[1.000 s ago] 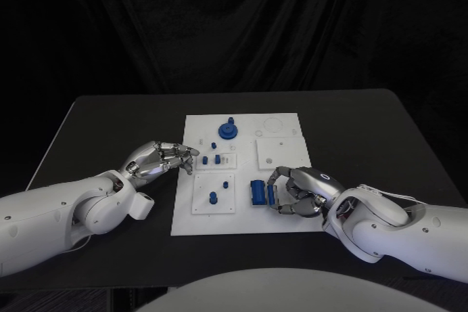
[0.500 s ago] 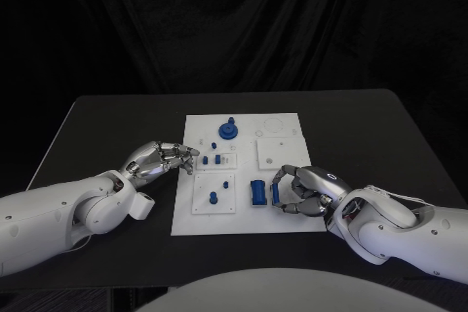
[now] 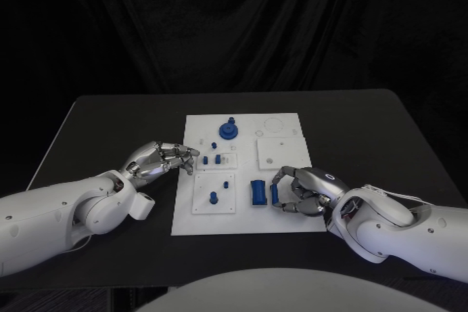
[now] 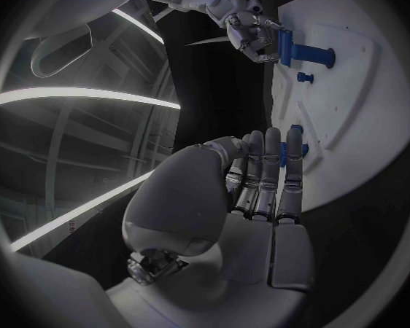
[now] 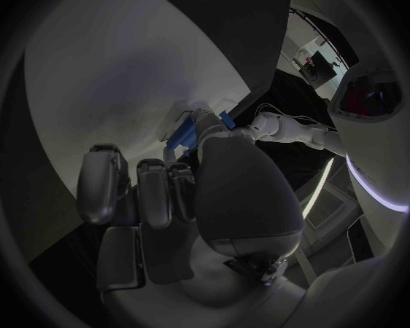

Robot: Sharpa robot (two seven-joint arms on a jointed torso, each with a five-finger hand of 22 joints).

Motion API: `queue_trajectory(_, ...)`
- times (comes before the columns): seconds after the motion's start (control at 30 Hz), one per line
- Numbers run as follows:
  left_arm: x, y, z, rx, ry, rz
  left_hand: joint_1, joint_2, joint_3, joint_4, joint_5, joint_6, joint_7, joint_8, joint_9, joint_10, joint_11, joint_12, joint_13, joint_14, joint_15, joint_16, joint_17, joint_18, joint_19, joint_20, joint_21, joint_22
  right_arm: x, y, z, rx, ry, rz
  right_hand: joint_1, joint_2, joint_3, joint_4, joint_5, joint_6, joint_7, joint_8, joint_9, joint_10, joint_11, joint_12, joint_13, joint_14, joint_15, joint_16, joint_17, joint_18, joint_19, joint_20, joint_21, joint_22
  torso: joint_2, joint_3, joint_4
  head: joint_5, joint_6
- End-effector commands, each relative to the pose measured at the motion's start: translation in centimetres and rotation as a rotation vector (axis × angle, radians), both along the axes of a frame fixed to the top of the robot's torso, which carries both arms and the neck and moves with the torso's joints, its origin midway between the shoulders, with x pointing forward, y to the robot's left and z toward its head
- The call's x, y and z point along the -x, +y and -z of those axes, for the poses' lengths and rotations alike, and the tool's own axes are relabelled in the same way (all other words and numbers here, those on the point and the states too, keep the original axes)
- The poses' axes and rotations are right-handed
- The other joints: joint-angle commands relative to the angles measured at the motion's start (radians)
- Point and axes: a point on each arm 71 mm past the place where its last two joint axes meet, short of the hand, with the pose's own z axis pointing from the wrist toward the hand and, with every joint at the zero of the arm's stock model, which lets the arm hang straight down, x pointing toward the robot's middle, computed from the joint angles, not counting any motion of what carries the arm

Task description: Assemble the parts on the task board

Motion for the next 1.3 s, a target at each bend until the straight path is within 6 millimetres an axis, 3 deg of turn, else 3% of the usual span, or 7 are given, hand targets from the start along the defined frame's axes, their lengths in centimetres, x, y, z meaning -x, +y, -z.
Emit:
queue_trajectory(0.03,0.1,-0.15,-0.02,0.016,0.001,0.008,0.008,0.0,0.0,0.005,0.006,-0.009,0.0,0.007,-0.002,0.0,0.007,-0.002,-0.001,-0.007,-0.002,0.002,-0.001,0.002,-0.004,0.001,-0.006,0.0,0.04,-0.04,0.37,0.03,0.027,0.008,0.001,-0.009,-0.008,0.0,-0.015,-0.01,0.001,-0.009,-0.004,0.004,-0.001,-0.002,0.144,0.055,0.001,-0.007,0.011,0.012,0.012,0.001,-0.005,0.174,0.0,-0.0006,0.001,-0.001,0.0)
queue_trajectory(0.37,0.09,-0.18,0.0,0.015,0.002,0.009,0.008,0.0,0.0,0.005,0.006,-0.009,0.0,0.007,-0.002,0.0,0.007,-0.002,-0.001,-0.007,-0.002,0.002,-0.001,0.002,-0.004,0.001,-0.006,0.0,0.04,0.02,0.47,0.049,0.032,0.009,-0.007,-0.024,-0.031,0.017,-0.098,-0.055,0.008,-0.042,-0.033,-0.009,-0.002,-0.007,0.128,0.053,0.001,-0.011,0.003,0.014,0.009,0.001,-0.014,0.172,0.0,-0.0004,0.0001,0.0,0.0)
queue_trajectory(0.63,0.1,-0.16,0.02,0.014,0.004,0.008,0.008,0.0,0.0,0.005,0.006,-0.009,0.0,0.007,-0.002,0.0,0.007,-0.002,-0.001,-0.007,-0.002,0.002,-0.001,0.002,-0.004,0.001,-0.006,0.0,0.05,-0.15,0.46,0.065,0.027,0.014,0.014,-0.055,-0.038,0.051,-0.106,-0.141,0.016,-0.088,-0.067,-0.055,-0.002,-0.029,0.077,0.047,0.001,-0.019,-0.012,0.018,0.002,0.002,-0.035,0.166,0.0,-0.0001,-0.0005,0.0,0.0)
queue_trajectory(0.87,0.1,-0.15,0.02,0.013,0.005,0.008,0.008,-0.001,-0.001,0.006,0.006,-0.01,0.0,0.008,-0.002,-0.001,0.007,-0.001,-0.004,-0.008,-0.002,0.003,-0.004,0.002,-0.004,0.001,-0.007,0.0,0.13,-0.2,0.26,0.055,0.011,0.013,0.018,-0.059,-0.038,0.052,-0.102,-0.158,0.016,-0.092,-0.072,-0.076,-0.002,-0.041,0.053,0.045,0.001,-0.021,-0.017,0.019,-0.001,0.002,-0.041,0.164,0.0,-0.0001,-0.0005,0.0,0.0)
queue_trajectory(1.0,0.1,-0.17,0.03,0.013,0.005,0.008,0.008,-0.001,-0.001,0.006,0.006,-0.01,0.0,0.008,-0.002,-0.001,0.007,-0.001,-0.004,-0.008,-0.002,0.003,-0.004,0.002,-0.004,0.001,-0.007,0.0,0.19,-0.22,0.1,0.038,0.001,0.011,0.003,-0.073,-0.049,0.056,-0.131,-0.174,0.015,-0.092,-0.075,-0.083,-0.004,-0.045,0.045,0.044,0.0,-0.022,-0.018,0.019,-0.001,0.001,-0.043,0.164,0.0,0.0002,-0.0007,0.0,0.0)
queue_trajectory(1.3,0.11,-0.1,0.02,0.013,0.004,0.007,0.008,-0.001,-0.001,0.006,0.006,-0.01,0.0,0.008,-0.002,-0.001,0.007,-0.001,-0.004,-0.008,-0.002,0.003,-0.004,0.002,-0.004,0.001,-0.007,0.0,0.4,-0.29,-0.21,-0.001,-0.002,0.017,-0.073,-0.064,-0.059,0.057,-0.185,-0.156,0.016,-0.07,-0.074,-0.078,-0.002,-0.041,0.049,0.046,0.001,-0.019,-0.013,0.018,0.001,0.001,-0.04,0.166,0.0,-0.0002,-0.0014,0.001,0.0)
